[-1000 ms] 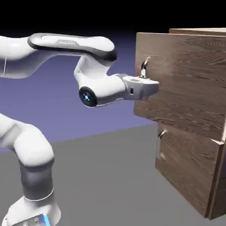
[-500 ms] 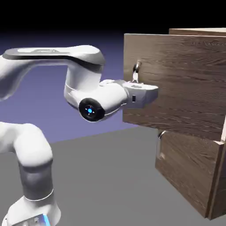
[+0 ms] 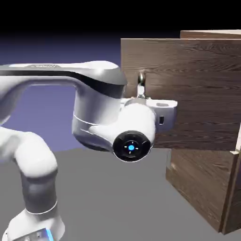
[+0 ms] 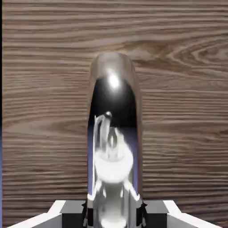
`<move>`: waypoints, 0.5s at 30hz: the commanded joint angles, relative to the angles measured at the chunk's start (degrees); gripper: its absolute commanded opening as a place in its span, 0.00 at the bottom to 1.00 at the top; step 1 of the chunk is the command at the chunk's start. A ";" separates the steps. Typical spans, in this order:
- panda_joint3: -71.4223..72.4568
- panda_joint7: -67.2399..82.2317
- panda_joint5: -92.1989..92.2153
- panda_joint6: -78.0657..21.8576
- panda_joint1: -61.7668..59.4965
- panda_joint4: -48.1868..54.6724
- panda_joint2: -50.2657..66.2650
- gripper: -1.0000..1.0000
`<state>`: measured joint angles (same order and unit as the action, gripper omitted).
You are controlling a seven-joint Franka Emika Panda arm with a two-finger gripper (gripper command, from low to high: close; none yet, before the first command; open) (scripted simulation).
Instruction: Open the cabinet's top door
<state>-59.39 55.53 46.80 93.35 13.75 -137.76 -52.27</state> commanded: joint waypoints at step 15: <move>-24.79 -4.66 -12.51 -26.71 30.22 30.98 -1.16 0.00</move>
<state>-84.16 50.87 34.29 66.58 43.97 -106.77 -53.42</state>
